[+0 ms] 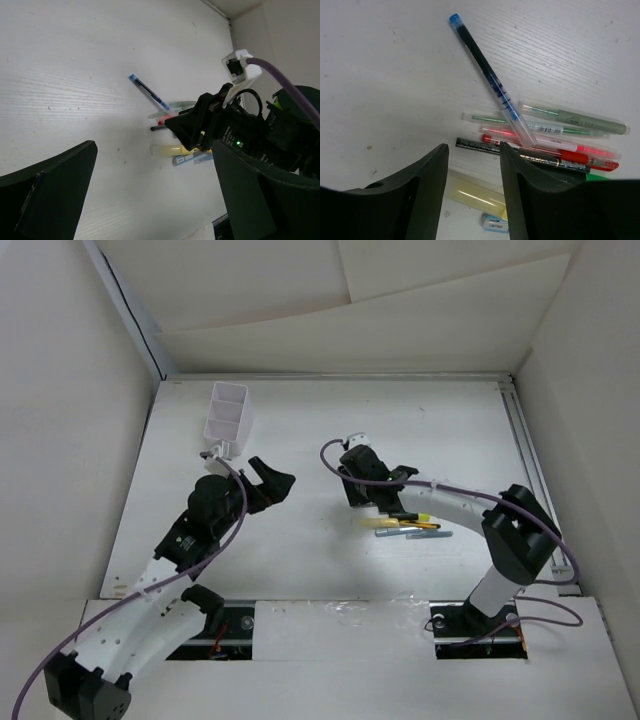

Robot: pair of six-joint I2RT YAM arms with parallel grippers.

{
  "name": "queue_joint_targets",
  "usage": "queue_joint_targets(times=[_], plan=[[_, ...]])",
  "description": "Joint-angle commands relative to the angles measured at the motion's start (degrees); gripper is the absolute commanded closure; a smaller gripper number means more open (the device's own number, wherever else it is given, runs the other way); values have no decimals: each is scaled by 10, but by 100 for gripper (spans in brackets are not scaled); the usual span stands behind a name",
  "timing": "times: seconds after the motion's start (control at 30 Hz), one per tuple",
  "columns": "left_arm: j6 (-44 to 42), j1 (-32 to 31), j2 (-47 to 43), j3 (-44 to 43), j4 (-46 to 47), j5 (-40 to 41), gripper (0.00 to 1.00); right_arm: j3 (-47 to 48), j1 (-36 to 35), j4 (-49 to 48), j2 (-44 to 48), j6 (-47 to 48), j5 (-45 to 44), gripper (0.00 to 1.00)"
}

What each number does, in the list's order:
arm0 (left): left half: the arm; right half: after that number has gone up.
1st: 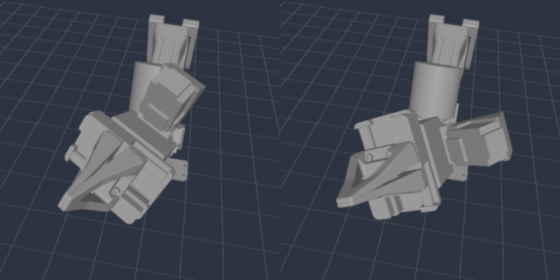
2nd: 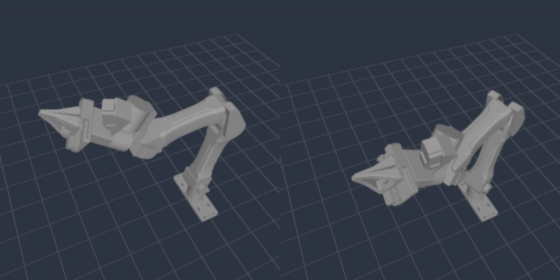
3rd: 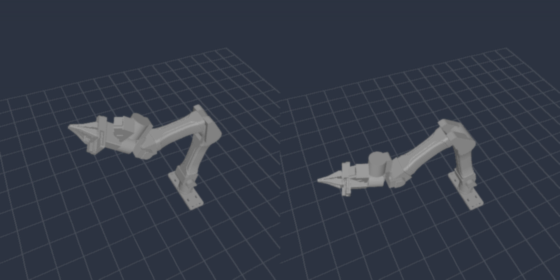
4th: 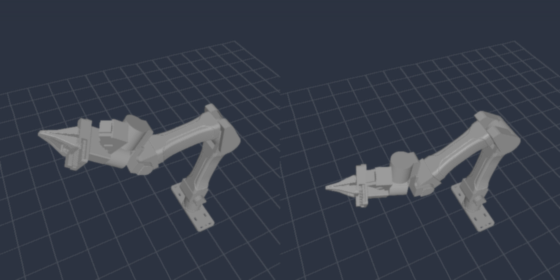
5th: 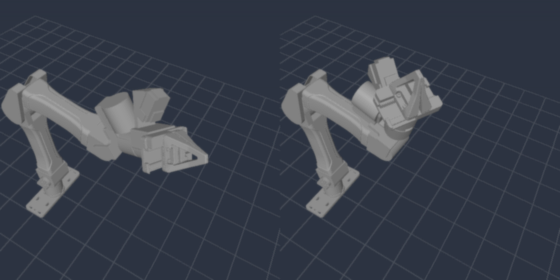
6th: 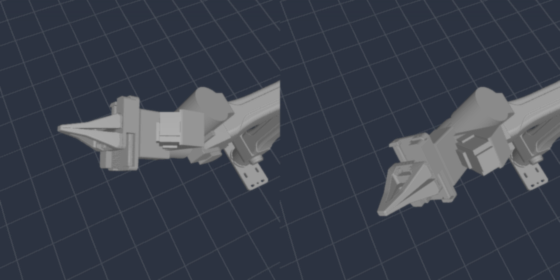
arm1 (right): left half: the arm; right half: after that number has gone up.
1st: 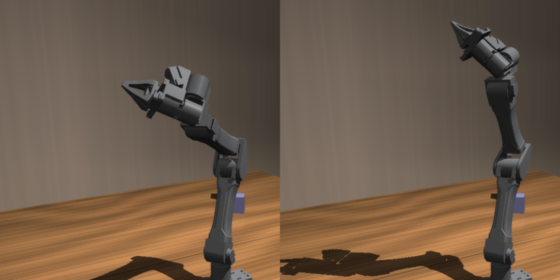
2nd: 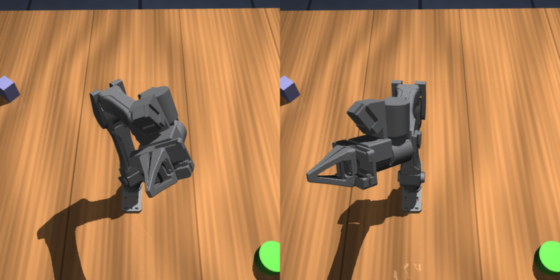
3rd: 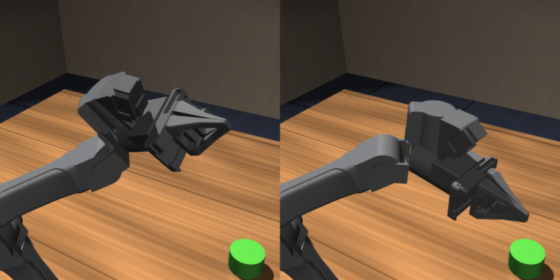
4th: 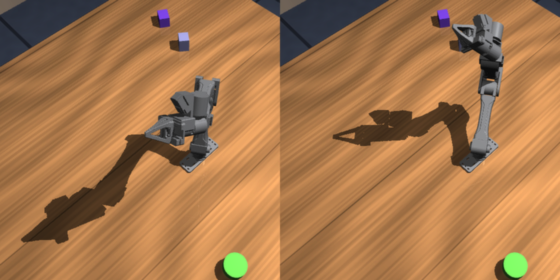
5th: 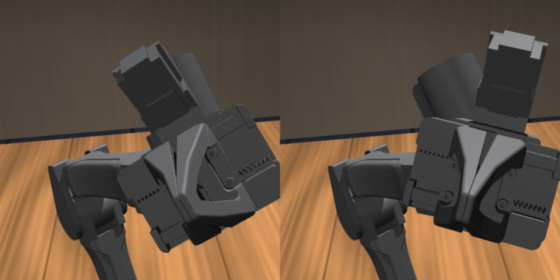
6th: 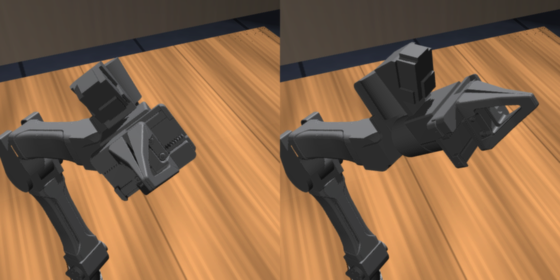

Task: Sort the stationery into containers
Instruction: Grab a piece of stationery with the right arm

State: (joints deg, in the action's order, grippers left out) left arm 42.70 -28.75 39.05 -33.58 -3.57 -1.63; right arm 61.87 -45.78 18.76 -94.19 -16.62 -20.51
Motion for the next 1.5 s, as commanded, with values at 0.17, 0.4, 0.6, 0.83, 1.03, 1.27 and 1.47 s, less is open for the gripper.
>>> queue_joint_targets(times=[0.17,0.4,0.6,0.83,1.03,1.27,1.47], plan=[[-15,1,-40,44,156,-48,0,29,62,-47,-18,31,49,52],[-23,1,39,42,194,-68,0,46,88,-40,-61,36,74,61],[-28,1,108,29,251,-112,8,39,115,-54,-66,36,125,60],[-28,1,178,19,257,-143,76,21,120,-59,-67,36,131,55],[-22,1,211,19,266,-148,63,16,126,-71,-74,36,142,62],[-28,1,231,11,244,-132,49,16,119,-71,-93,36,137,62],[-23,1,243,11,234,-114,56,21,114,-71,-99,31,137,76]])
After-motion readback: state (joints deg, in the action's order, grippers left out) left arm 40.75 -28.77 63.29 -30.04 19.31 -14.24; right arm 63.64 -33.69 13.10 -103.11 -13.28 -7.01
